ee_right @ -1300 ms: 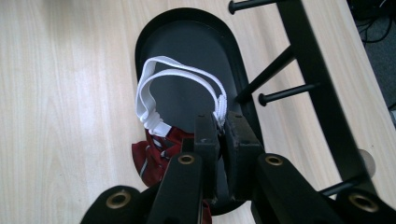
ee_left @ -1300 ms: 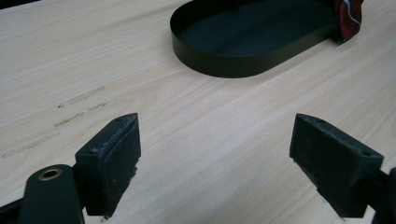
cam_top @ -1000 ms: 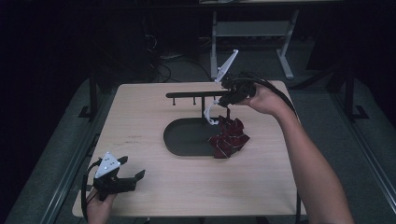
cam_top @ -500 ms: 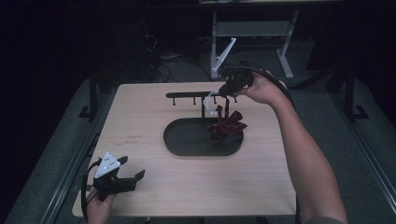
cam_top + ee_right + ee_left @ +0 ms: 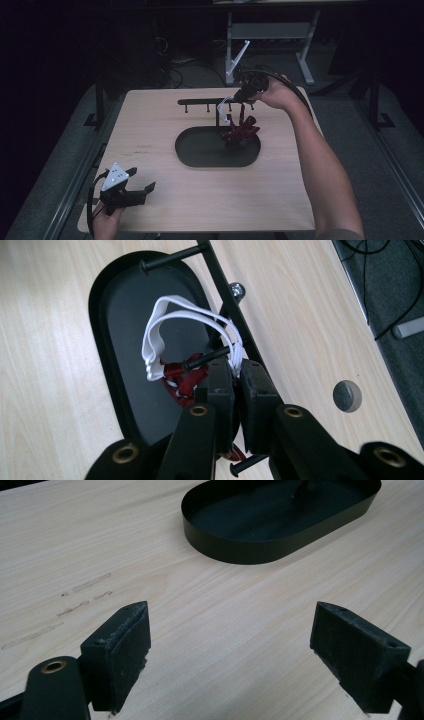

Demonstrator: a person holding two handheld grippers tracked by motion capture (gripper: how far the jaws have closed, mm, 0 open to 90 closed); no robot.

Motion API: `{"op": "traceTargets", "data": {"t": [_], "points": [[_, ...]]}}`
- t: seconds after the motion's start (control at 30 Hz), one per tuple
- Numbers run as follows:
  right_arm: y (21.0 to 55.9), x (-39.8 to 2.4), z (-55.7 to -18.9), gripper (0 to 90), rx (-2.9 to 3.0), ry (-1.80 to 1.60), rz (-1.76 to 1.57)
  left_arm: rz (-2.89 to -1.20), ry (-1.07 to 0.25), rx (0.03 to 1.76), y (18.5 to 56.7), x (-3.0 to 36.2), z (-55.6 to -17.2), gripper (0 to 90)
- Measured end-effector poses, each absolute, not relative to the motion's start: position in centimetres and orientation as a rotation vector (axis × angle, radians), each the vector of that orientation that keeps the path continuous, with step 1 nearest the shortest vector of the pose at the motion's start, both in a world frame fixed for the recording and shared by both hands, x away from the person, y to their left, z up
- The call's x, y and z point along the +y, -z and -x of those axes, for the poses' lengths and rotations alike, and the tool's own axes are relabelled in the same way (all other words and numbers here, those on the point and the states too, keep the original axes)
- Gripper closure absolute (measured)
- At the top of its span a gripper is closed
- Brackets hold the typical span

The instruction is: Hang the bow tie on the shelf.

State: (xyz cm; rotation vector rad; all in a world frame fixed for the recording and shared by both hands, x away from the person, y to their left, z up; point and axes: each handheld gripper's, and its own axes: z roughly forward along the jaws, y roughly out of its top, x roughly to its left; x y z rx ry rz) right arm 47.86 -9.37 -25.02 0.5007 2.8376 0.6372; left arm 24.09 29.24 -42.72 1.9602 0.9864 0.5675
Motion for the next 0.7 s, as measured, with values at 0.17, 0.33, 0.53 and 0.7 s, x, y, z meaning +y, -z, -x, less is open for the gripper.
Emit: {"op": "traceTargets", "data": {"t": [0.17,0.33,0.53,0.7], "points": [[25.4,-9.2,-48.1,83.5,2.839,-0.630,-0.515,-1.959,-0.565,0.987,42.7,29.2,-24.1,16.1],[25.8,-9.1,-48.2,83.1,2.840,-0.593,-0.525,-1.962,-0.564,0.981,42.7,29.1,-24.0,16.1],[26.1,-9.1,-48.3,81.8,2.830,-0.595,-0.525,-1.960,-0.563,0.980,42.7,29.0,-24.1,16.1],[26.2,-9.0,-48.3,80.6,2.825,-0.590,-0.525,-1.959,-0.564,0.980,42.7,29.0,-24.0,16.1]]}}
